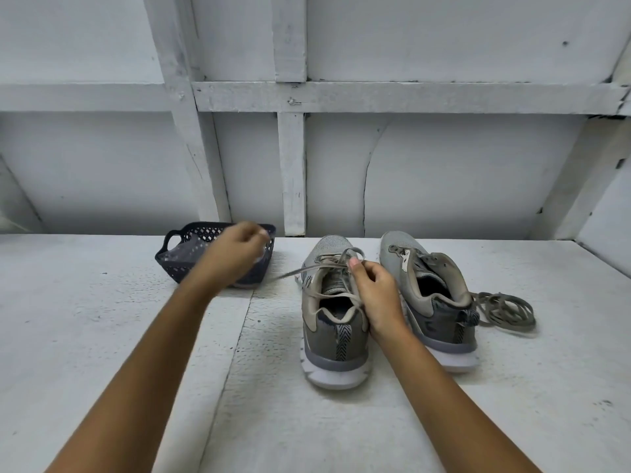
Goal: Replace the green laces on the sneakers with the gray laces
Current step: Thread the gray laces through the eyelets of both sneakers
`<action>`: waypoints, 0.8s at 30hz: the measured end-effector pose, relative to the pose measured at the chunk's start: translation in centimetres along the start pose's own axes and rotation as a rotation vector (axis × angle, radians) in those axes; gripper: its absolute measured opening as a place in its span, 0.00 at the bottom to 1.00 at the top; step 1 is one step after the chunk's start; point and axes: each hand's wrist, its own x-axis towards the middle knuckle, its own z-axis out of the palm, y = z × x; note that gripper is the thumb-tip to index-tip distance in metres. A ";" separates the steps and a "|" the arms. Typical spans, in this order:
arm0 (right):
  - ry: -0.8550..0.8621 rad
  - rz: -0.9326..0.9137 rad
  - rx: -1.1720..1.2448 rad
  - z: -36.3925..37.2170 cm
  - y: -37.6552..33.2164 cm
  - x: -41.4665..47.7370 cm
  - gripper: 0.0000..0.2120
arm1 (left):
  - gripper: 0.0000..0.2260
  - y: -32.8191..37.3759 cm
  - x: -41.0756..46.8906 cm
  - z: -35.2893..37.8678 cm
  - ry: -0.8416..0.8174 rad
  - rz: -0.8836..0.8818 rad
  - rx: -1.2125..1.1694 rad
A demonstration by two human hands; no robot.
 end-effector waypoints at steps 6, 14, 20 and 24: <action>0.003 -0.009 0.000 0.0 -0.1 0.0 0.09 | 0.15 2.8 0.1 5.5 -0.103 0.274 0.487; 0.022 0.016 0.005 0.0 -0.2 0.1 0.12 | 0.11 3.8 0.3 6.5 -0.157 0.312 0.343; -0.025 0.020 -0.023 -0.3 -0.4 -0.1 0.09 | 0.08 4.0 -0.5 1.8 -0.361 0.248 -0.124; -0.131 -0.161 -0.250 -0.5 -1.4 0.1 0.11 | 0.09 3.7 -0.7 1.6 -0.445 0.210 -0.137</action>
